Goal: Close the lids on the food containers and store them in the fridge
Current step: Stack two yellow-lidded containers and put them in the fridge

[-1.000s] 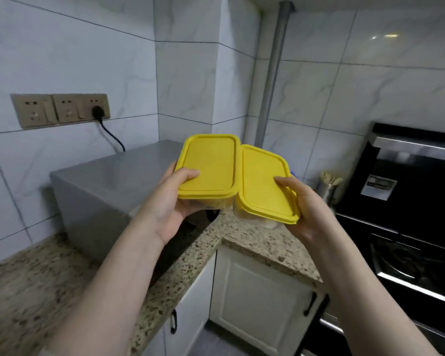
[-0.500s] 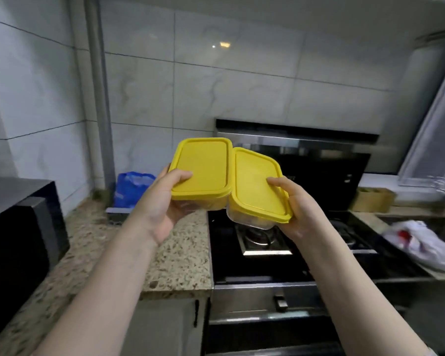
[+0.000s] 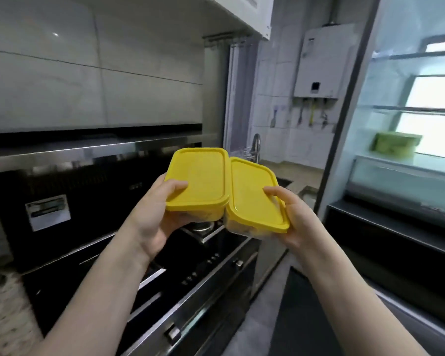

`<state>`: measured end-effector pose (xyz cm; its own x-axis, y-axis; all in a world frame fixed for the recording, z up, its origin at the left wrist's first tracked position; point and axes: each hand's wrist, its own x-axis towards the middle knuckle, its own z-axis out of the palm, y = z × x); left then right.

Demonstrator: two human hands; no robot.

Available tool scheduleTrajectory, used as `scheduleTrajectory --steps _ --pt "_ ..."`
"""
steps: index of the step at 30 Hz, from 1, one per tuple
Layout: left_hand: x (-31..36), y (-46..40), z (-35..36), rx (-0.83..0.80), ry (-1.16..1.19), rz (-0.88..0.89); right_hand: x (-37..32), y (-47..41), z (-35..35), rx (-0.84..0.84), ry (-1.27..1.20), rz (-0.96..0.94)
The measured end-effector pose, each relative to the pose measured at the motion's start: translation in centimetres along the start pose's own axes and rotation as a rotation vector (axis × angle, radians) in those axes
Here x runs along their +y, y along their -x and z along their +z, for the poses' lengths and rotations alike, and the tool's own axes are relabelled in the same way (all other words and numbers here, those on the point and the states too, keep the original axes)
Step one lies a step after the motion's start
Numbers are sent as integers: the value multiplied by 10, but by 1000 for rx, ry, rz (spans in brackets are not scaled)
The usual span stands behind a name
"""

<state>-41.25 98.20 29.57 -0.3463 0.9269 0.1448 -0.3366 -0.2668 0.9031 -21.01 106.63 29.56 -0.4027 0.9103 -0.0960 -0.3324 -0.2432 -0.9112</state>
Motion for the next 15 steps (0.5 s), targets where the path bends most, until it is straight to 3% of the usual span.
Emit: scheduleTrajectory --steps 7,15 --pt "-64 -58 118 -372 48 -227 -41 32 -113 358 -53 -106" --pt "-136 -94 262 -556 133 -419 -95 39 -244 584 -155 -274"
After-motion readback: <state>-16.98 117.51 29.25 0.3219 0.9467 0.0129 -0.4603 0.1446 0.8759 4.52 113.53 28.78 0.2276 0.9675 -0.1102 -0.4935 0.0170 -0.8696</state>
